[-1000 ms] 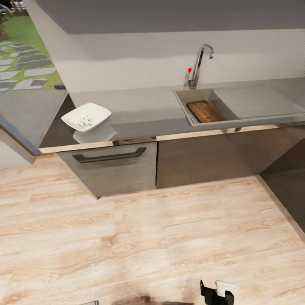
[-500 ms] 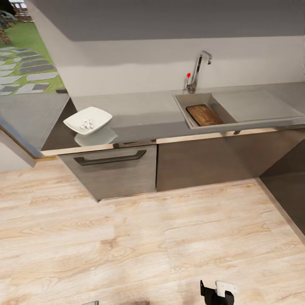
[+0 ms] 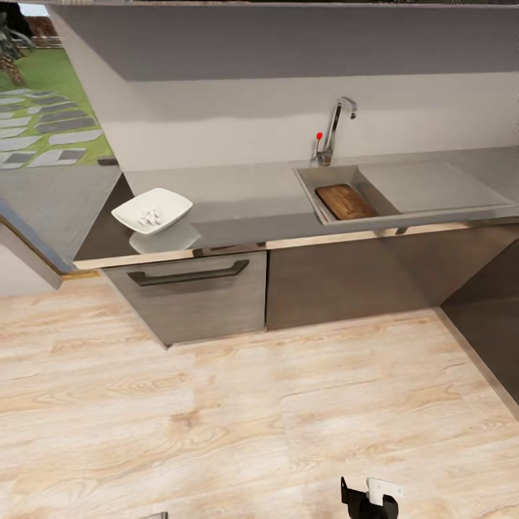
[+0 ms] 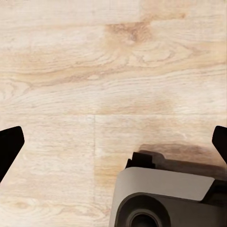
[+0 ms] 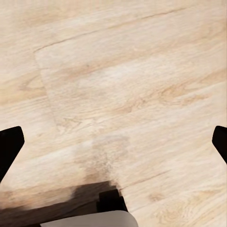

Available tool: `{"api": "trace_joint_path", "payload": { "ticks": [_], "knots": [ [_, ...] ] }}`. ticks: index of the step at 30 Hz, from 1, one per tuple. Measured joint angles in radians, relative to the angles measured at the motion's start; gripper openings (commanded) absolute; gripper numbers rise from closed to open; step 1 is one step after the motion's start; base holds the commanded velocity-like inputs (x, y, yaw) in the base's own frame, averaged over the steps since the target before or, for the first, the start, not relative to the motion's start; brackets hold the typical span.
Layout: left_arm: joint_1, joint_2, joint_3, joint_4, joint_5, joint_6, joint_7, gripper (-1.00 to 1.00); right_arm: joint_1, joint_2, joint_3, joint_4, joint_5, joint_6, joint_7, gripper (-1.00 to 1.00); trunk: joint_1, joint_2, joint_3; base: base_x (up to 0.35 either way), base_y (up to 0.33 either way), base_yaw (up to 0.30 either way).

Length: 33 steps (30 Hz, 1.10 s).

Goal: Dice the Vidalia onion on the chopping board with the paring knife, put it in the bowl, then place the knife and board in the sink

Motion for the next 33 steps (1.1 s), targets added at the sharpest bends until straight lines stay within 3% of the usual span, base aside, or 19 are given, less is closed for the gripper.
{"api": "trace_joint_path", "payload": {
  "ticks": [33],
  "knots": [
    [0.0, -0.003, 0.0, 0.008, 0.0, 0.001, -0.001, 1.0, 0.0, 0.0, 0.0, 0.0, 0.0, 0.0, 0.0, 1.0, 0.0, 0.0, 0.054, 0.0, 0.0, 0.0]
  ]
}}
